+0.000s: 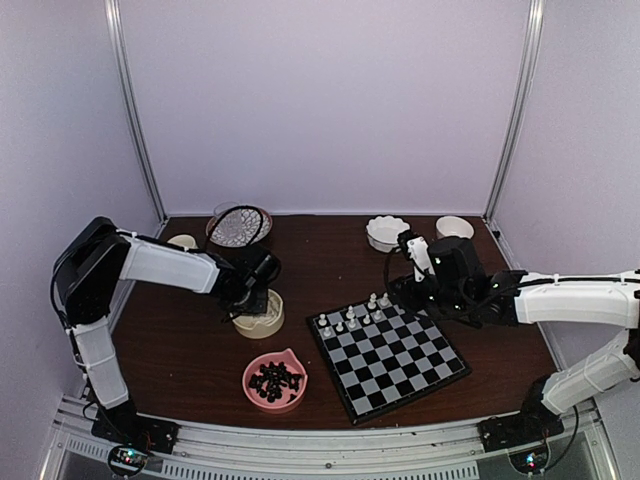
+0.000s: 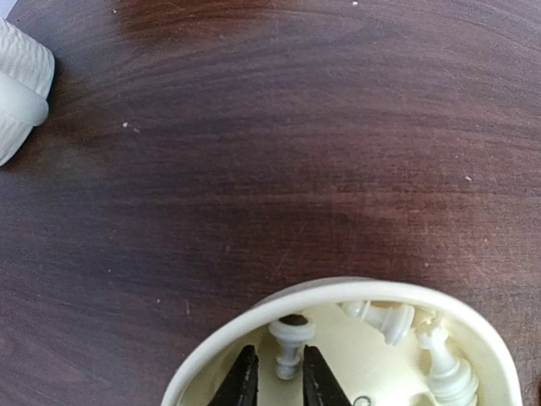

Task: Set up the chess pieces on the board
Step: Pick up the pawn from the storage box.

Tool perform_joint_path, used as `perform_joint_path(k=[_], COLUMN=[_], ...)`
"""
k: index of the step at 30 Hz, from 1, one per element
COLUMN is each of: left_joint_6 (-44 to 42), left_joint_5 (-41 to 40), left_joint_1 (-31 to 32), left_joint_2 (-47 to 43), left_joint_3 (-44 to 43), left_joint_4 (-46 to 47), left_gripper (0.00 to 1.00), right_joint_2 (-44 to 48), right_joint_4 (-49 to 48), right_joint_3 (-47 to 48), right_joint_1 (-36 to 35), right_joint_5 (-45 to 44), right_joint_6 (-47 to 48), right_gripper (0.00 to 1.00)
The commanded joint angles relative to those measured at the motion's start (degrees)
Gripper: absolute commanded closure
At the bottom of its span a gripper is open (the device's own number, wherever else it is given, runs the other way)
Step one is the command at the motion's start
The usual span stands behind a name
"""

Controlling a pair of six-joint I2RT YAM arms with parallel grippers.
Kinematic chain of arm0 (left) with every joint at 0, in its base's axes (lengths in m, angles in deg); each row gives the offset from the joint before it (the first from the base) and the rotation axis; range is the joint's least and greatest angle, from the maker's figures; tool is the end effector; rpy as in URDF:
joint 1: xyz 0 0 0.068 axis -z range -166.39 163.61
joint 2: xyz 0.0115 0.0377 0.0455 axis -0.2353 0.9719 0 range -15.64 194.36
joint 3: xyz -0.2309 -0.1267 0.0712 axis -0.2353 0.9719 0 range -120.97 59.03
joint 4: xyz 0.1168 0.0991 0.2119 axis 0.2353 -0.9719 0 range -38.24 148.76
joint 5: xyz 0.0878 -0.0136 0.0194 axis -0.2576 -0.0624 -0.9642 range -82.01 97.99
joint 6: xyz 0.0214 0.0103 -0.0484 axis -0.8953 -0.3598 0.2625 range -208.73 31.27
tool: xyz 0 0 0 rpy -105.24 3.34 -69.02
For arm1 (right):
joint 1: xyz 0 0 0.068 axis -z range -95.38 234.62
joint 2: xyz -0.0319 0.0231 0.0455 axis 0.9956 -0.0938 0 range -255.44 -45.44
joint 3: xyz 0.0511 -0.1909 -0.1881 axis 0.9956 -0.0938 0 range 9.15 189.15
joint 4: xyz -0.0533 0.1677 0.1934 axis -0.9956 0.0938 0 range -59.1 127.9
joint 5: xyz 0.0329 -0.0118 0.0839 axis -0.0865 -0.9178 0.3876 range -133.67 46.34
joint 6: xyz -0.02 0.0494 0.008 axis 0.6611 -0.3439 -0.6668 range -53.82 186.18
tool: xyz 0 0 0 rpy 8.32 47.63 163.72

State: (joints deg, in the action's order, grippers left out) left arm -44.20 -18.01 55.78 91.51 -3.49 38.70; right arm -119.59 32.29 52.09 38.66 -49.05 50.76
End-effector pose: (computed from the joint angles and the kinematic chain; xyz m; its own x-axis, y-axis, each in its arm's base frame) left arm 0.2771 -0.2299 0.1405 -0.8034 -0.1227 -0.5826 -0.1386 0.9902 -0.0173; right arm 0.1975 0.1995 0.2329 -0.5367 -0.1741 -0.8256 -0.5374 0.8249 0.1754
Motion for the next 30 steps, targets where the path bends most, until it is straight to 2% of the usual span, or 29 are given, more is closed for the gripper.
perform_joint_path(k=[1, 13, 21, 30], left_joint_6=[0.61, -0.46, 0.16, -1.42], left_joint_5=[0.89, 3.91, 3.39, 6.06], left_joint_1=[-0.69, -0.8, -1.39, -1.39], left_joint_2=[1.94, 2.61, 2.9, -3.15], left_joint_3=[-1.85, -2.79, -2.81, -0.57], left_joint_4=[0.28, 0.79, -0.44, -1.7], left_gripper=[0.82, 0.8, 0.97, 0.98], right_joint_2=[1.62, 1.87, 1.9, 2.64], right_joint_4=[-1.21, -1.21, -1.21, -1.21], right_joint_3=[-0.84, -0.93, -0.93, -1.1], right_joint_1=[-0.28, -0.28, -0.3, -0.35], right_joint_5=[0.02, 0.5, 0.84, 0.91], right_joint_6=[0.13, 0.19, 0.21, 0.48], right_gripper=[0.78, 0.78, 0.78, 0.78])
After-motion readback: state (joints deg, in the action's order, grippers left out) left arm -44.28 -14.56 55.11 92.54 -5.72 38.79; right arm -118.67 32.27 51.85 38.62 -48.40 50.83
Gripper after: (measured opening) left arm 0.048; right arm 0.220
